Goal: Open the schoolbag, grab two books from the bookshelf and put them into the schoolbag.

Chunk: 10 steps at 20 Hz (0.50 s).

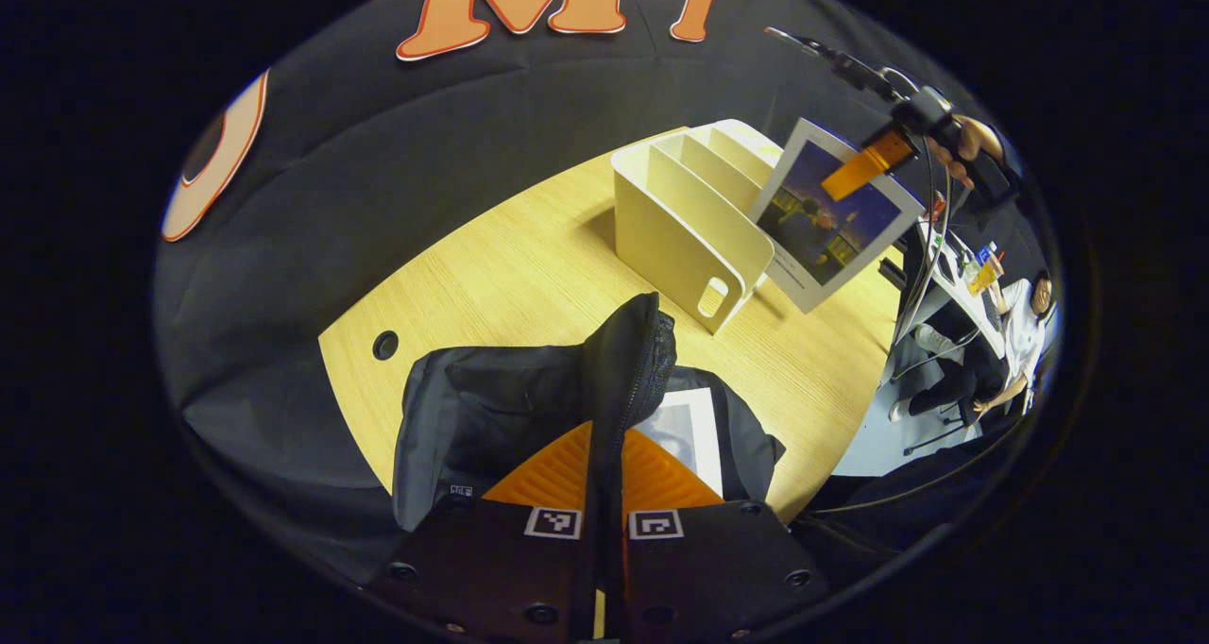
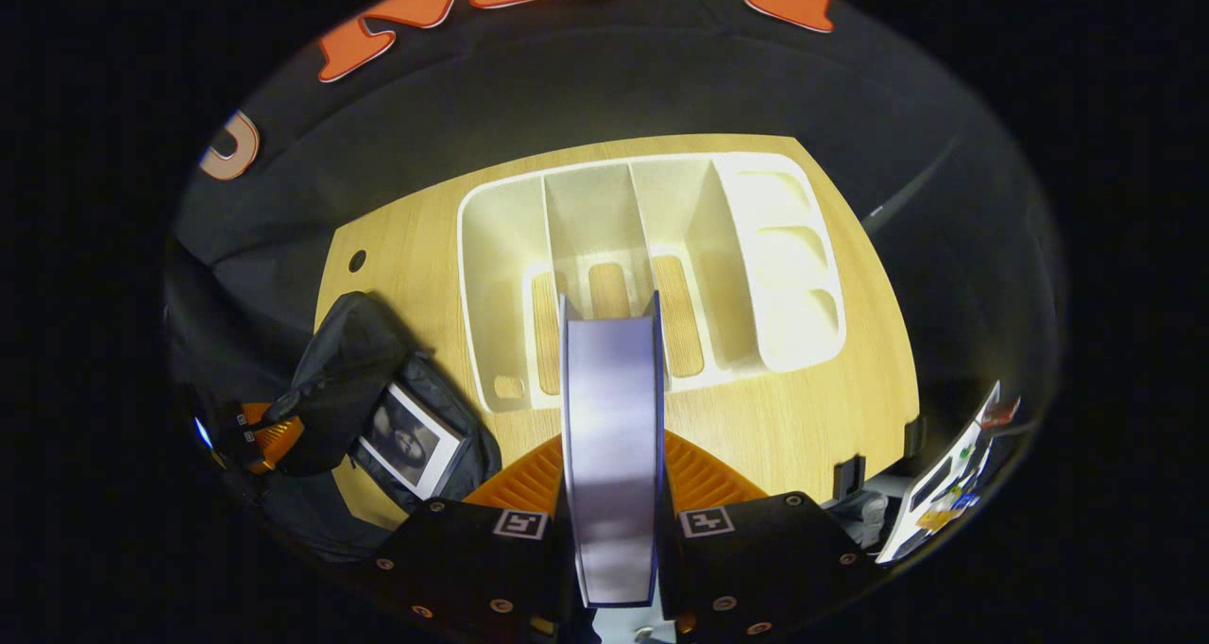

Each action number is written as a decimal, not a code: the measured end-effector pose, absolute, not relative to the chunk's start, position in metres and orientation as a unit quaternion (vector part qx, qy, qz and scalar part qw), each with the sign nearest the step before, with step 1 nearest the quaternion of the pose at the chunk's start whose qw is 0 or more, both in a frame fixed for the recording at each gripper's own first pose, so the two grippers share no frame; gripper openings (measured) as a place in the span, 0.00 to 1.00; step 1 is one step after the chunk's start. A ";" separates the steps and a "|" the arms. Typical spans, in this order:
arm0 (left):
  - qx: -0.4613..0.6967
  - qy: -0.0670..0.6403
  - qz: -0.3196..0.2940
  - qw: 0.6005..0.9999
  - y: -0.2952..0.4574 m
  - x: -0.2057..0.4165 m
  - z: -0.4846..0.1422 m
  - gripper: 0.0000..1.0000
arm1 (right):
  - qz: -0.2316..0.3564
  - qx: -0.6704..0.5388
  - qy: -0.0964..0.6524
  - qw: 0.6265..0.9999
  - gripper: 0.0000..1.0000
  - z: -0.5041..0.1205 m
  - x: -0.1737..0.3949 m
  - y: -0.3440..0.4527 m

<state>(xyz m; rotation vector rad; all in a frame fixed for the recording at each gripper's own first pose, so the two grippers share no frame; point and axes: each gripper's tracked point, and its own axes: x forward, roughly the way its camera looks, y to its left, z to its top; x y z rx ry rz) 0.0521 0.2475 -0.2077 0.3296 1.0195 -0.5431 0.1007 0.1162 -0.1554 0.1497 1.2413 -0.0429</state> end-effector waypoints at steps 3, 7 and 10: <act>0.160 0.474 -0.268 0.824 0.249 0.051 -0.205 0.05 | -0.030 0.102 0.571 0.814 0.36 -0.152 0.070 0.117; 0.162 0.469 -0.279 0.822 0.250 0.050 -0.206 0.04 | -0.042 0.142 0.555 0.819 0.36 -0.150 0.035 0.123; 0.164 0.466 -0.289 0.820 0.250 0.049 -0.205 0.04 | -0.047 0.165 0.551 0.817 0.36 -0.153 0.012 0.130</act>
